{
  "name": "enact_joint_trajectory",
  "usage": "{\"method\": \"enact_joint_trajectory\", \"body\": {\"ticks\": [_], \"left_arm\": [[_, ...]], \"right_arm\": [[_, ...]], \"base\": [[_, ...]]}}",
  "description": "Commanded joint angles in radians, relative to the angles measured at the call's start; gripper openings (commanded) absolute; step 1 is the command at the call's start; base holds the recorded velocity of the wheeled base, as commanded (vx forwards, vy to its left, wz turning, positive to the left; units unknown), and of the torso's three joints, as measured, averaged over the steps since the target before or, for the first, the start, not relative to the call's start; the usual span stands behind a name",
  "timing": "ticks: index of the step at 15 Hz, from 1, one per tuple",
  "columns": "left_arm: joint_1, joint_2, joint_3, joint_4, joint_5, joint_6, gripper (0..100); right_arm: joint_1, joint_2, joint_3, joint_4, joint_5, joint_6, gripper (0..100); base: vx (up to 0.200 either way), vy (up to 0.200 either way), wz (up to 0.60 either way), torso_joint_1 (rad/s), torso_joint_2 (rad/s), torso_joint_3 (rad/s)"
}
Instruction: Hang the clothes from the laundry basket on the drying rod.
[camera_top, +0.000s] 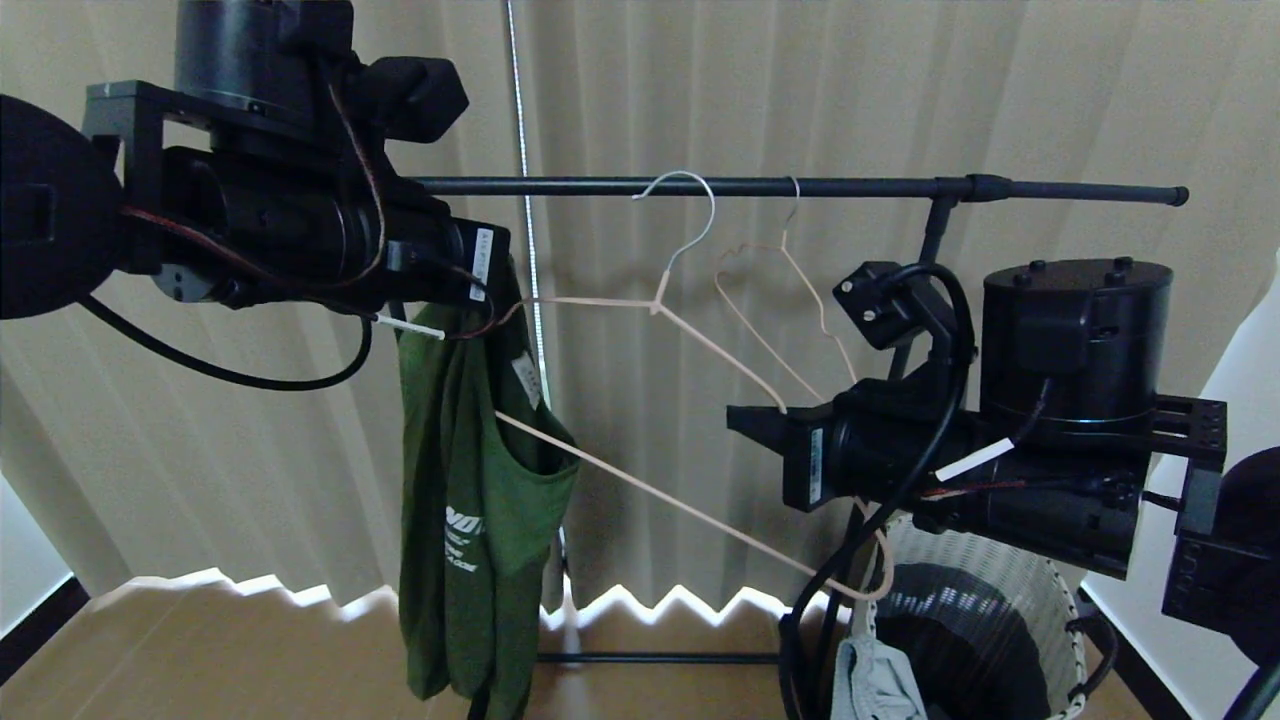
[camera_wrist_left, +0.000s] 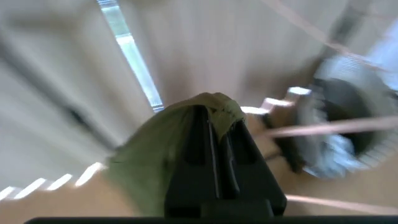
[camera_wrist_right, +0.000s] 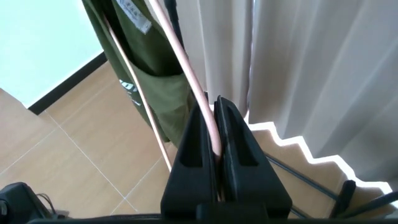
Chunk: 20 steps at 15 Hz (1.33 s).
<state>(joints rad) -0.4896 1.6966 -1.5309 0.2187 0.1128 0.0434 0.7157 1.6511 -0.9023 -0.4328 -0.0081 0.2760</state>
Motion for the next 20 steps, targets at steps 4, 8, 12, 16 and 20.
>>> {"method": "enact_joint_trajectory", "body": {"ticks": [4, 8, 12, 16, 20], "left_arm": [[-0.007, -0.035, 0.014, -0.001, -0.211, 0.026, 0], [-0.004, -0.097, 0.159, -0.105, -0.366, 0.188, 0], [-0.020, -0.107, 0.256, -0.243, -0.367, 0.217, 0], [-0.093, -0.117, 0.268, -0.248, -0.366, 0.220, 0], [-0.087, -0.155, 0.313, -0.240, -0.360, 0.271, 0]], "right_arm": [[0.001, 0.047, -0.013, -0.003, 0.007, 0.002, 0], [0.001, 0.108, -0.072, -0.003, 0.007, 0.005, 0], [0.001, 0.125, -0.084, -0.001, 0.003, 0.003, 0], [0.008, 0.145, -0.113, 0.000, 0.002, 0.002, 0], [0.007, 0.136, -0.133, 0.002, -0.003, -0.003, 0]], "base": [[0.000, 0.000, 0.00, 0.000, 0.00, 0.000], [0.000, 0.000, 0.00, 0.000, 0.00, 0.000], [0.000, 0.000, 0.00, 0.000, 0.00, 0.000], [0.000, 0.000, 0.00, 0.000, 0.00, 0.000], [0.000, 0.000, 0.00, 0.000, 0.00, 0.000]]}}
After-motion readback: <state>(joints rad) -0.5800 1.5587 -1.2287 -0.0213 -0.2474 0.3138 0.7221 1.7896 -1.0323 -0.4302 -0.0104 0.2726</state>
